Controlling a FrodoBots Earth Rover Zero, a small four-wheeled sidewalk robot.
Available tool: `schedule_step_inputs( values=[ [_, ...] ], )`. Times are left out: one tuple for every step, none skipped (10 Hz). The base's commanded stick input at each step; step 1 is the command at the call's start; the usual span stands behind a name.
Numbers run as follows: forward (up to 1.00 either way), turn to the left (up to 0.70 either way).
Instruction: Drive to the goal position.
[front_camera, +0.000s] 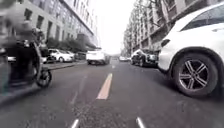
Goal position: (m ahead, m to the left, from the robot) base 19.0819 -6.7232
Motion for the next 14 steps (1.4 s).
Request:
schedule_step_inputs(
  values=[
    [0.7, 0.0],
    [0.7, 0.0],
    [0.7, 0.0],
    [0.7, 0.0],
    [0.7, 0.0],
    [0.7, 0.0],
    [0.7, 0.0],
    [0.7, 0.0],
    [0.7, 0.0],
    [0.7, 0.0],
    [0.7, 0.0],
    [0.7, 0.0],
    [0.7, 0.0],
    [0.7, 0.0]
  ],
)
